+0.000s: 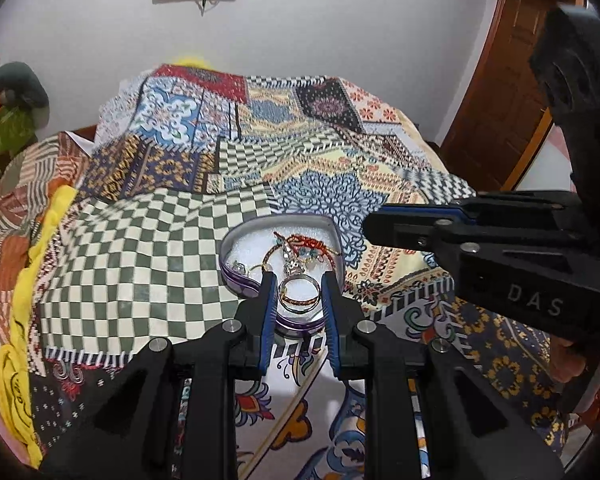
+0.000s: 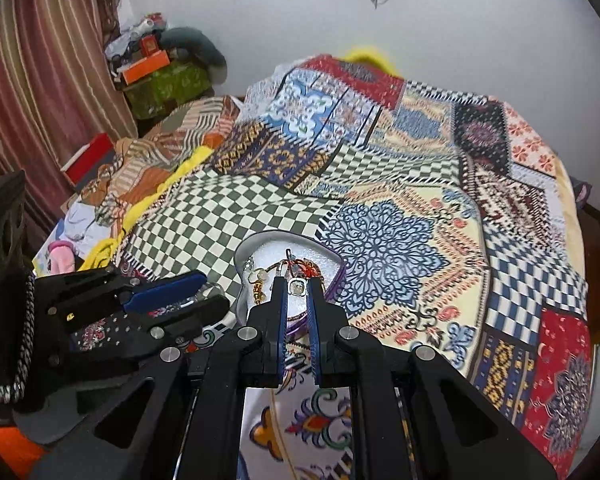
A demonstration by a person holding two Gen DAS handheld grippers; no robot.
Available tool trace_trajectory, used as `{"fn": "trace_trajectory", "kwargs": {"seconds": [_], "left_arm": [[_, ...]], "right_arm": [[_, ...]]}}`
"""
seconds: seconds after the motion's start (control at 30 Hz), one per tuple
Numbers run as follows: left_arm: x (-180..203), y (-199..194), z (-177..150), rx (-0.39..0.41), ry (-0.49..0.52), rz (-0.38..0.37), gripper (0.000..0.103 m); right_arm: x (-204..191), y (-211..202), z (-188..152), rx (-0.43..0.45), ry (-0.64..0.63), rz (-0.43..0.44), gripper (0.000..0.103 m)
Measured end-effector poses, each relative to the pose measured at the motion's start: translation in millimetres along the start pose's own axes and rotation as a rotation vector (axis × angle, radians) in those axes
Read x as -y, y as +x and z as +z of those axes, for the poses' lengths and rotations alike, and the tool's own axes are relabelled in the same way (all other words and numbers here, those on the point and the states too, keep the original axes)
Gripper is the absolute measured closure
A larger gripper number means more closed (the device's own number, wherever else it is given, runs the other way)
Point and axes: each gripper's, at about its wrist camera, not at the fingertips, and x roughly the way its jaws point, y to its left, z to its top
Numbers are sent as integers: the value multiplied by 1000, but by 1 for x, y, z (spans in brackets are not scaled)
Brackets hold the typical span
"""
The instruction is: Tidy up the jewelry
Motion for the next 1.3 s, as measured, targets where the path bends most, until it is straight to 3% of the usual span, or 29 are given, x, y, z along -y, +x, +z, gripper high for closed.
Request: {"fn": "trace_trajectory", "kwargs": {"seconds": [0.3, 0.77, 0.93, 1.1, 1.3], "left_arm": [[-1, 29, -4, -59, 9, -25, 82], [-1, 33, -4, -77, 6, -22, 82], [2, 24, -4, -70, 11, -10, 82], [3, 2, -3, -39, 9, 5, 82], [6, -42, 7, 38, 6, 54, 82]], "right_arm": [[3, 28, 3, -76, 8, 26, 95], [4, 43, 1, -135, 19, 46, 95], [-2, 34, 2, -104, -11, 11, 94], [-7, 13, 5, -44, -26, -24, 78], [-14, -28, 9, 53, -29, -46, 77]]}}
